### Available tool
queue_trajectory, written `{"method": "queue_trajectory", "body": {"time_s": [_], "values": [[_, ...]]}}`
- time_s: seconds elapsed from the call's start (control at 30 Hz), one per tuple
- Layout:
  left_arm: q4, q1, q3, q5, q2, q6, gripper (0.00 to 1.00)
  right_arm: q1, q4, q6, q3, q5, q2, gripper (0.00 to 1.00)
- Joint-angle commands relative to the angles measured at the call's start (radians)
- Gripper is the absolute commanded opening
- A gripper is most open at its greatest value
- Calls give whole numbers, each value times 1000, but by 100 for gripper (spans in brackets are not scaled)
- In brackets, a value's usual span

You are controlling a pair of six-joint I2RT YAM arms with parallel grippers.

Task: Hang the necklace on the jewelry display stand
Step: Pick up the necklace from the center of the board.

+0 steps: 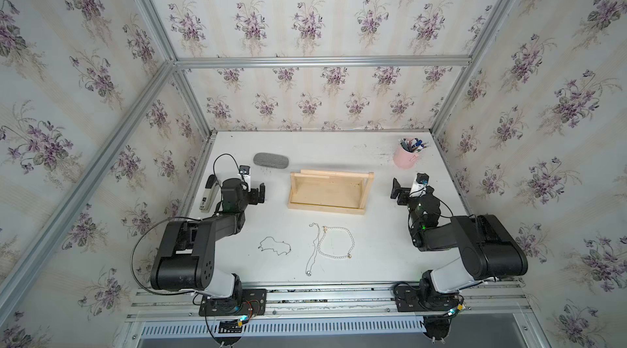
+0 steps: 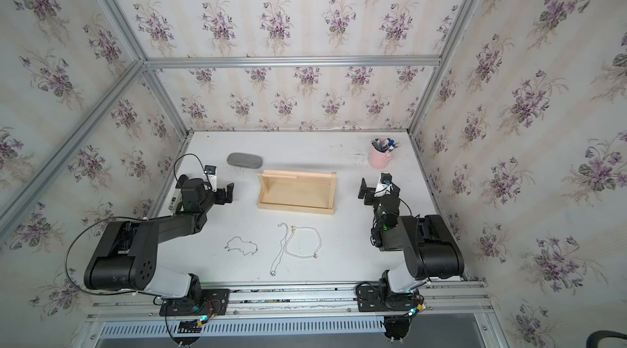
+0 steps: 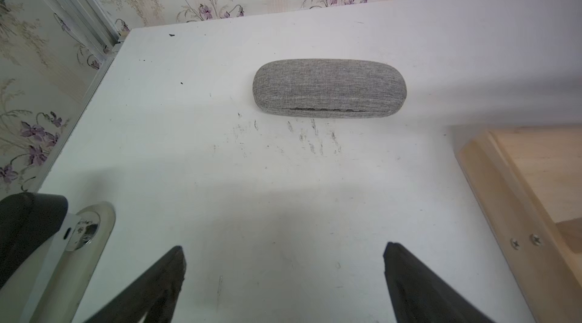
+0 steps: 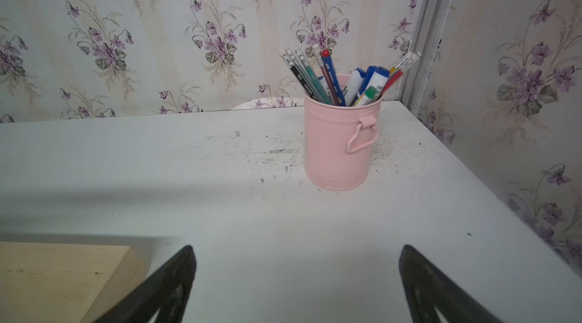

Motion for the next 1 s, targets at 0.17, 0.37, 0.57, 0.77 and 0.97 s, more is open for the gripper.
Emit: {"method": "queue_trajectory", "body": {"time_s": [0.17, 0.37, 0.57, 0.77, 0.97], "values": [[27, 1, 7, 4, 1, 6, 100, 0, 32, -2, 2, 6, 3, 100], [27, 1, 7, 4, 0, 6, 100, 1, 32, -2, 2, 5, 3, 100], [27, 1, 7, 4, 2, 7, 100, 1, 32, -2, 2, 6, 4, 100], [30, 1, 5, 3, -1, 8, 100, 1, 33, -2, 2, 5, 3, 100], [-365, -12, 188, -41, -117, -30, 100, -9, 26, 10, 4, 12, 1, 100]]}}
